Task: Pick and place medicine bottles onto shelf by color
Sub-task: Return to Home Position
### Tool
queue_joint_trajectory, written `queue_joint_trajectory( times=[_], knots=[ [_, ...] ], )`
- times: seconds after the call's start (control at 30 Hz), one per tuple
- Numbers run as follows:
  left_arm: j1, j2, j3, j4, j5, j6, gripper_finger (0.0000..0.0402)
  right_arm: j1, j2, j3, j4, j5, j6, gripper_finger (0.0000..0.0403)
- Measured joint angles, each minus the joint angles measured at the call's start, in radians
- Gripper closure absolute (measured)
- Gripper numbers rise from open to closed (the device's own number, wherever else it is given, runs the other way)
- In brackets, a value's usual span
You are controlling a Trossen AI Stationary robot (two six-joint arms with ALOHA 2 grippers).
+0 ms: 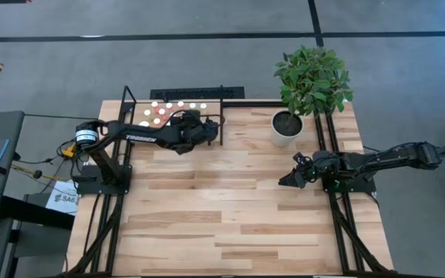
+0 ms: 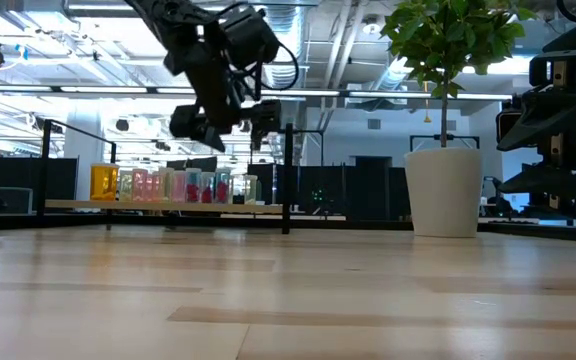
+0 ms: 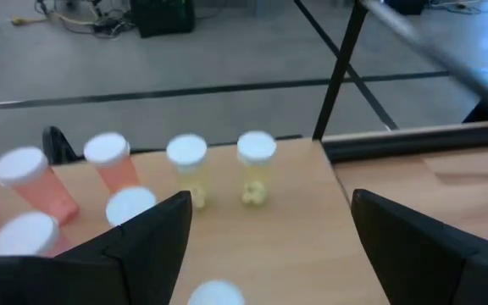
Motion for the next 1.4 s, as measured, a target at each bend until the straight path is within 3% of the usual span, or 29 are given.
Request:
queue_joint_trajectory(
  times=[0.23,0.4,0.5,0.7,0.8,1.1,1.27,1.4],
  knots=[
    [-0.015,-0.008,0.138,-0.134,-0.009,0.003,0.0090,0.000,0.000,0.000,0.000,0.000,0.000,0.0153],
    [-0.041,-0.027,0.268,-0.180,0.022,0.106,0.0090,0.000,0.000,0.000,0.000,0.000,0.000,0.0153],
    [-0.058,-0.052,0.353,-0.207,0.098,0.185,0.0090,0.000,0.000,0.000,-0.001,0.000,0.000,0.0153],
    [-0.086,-0.114,0.489,-0.199,0.385,0.367,0.0090,0.000,0.002,0.000,-0.001,0.000,0.000,0.0153],
    [-0.097,-0.126,0.542,-0.194,0.455,0.383,0.0090,0.000,0.004,0.000,-0.001,0.000,0.000,0.0153],
    [-0.093,-0.135,0.577,-0.198,0.400,0.384,0.0090,0.000,0.005,0.000,-0.002,0.000,0.000,0.0153],
    [-0.079,-0.165,0.577,-0.207,0.474,0.417,0.0090,0.000,0.005,0.000,-0.002,0.000,0.000,0.0153],
    [-0.062,-0.233,0.577,-0.256,0.554,0.569,0.0090,0.000,0.005,0.000,-0.002,0.000,0.000,0.0153]
  ],
)
